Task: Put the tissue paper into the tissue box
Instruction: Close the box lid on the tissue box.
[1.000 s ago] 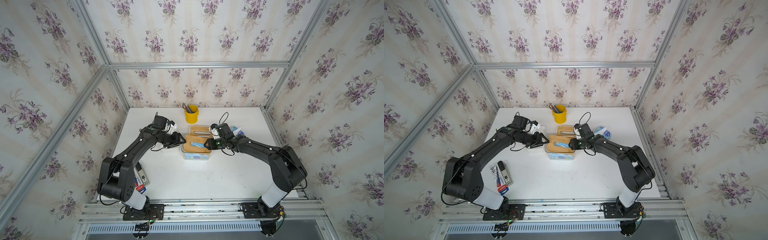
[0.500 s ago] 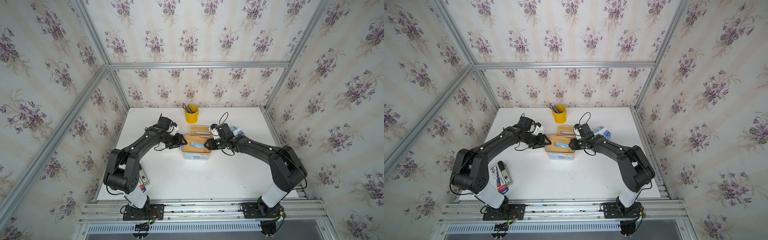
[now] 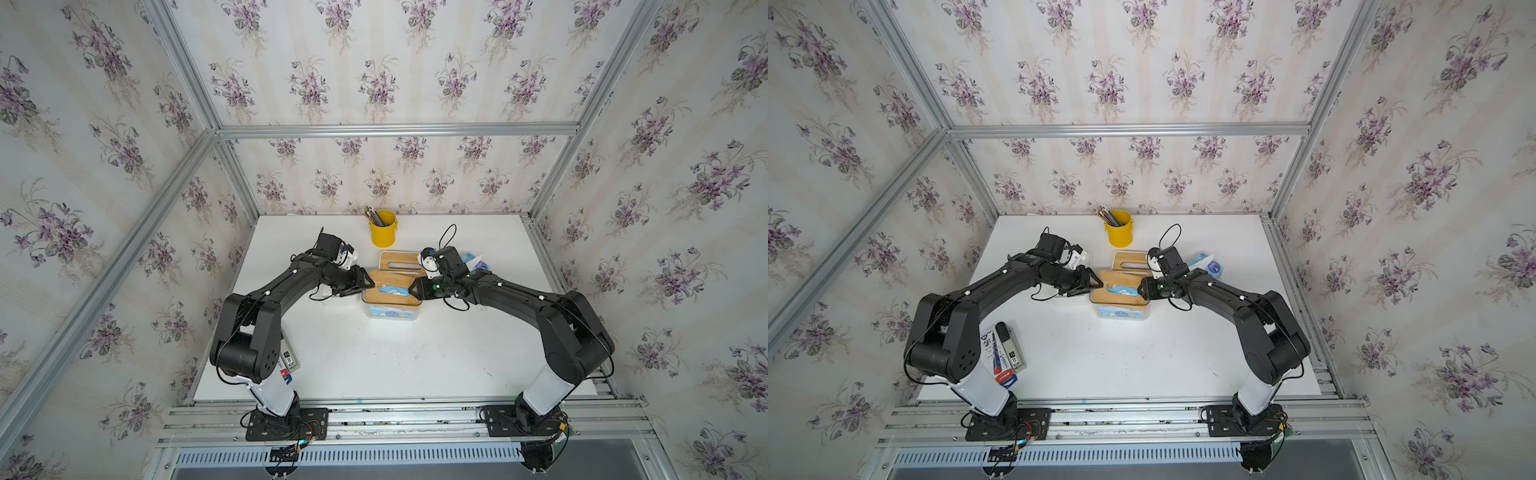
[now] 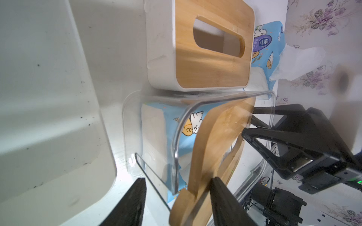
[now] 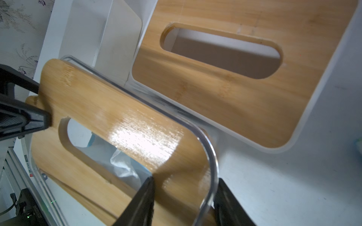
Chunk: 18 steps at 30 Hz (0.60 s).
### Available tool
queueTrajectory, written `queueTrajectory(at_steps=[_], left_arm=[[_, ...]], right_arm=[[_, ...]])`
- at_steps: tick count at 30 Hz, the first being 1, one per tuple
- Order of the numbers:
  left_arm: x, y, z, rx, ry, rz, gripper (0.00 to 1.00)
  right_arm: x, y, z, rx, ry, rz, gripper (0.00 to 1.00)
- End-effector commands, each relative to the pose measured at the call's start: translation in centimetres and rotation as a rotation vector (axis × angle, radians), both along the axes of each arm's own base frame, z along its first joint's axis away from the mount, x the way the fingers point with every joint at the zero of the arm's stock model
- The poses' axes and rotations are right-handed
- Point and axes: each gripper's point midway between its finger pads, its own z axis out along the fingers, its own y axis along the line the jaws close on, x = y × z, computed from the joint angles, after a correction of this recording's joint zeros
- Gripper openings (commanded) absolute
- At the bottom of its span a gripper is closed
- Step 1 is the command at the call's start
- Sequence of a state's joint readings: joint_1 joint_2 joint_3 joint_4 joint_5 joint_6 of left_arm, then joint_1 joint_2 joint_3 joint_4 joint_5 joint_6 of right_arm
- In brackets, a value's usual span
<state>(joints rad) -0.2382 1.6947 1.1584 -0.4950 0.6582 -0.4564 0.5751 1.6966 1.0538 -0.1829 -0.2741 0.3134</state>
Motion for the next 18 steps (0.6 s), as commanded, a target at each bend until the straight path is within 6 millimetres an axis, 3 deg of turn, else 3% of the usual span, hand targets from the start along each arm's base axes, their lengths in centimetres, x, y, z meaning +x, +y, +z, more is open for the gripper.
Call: queueTrajectory(at_steps=[1,7,18], left_arm=[[0.4,0.2,0.4,0.000,-0.033,0.001,0.56],[0.3,-0.5,1.5,-0.026,-0.057,-0.022,0.49],[-1.0,-1.0,1.1,0.013,-0.027,-0.051,0.39]], right_arm=[[0.1,0.2,0.3,0.007,-0.015,0.014,0.47],[0.0,0.2,0.4,0.009,-0.014,0.015,0.47],[0.2,0.4,0.7,0.018,-0.015,0.014,0.47]])
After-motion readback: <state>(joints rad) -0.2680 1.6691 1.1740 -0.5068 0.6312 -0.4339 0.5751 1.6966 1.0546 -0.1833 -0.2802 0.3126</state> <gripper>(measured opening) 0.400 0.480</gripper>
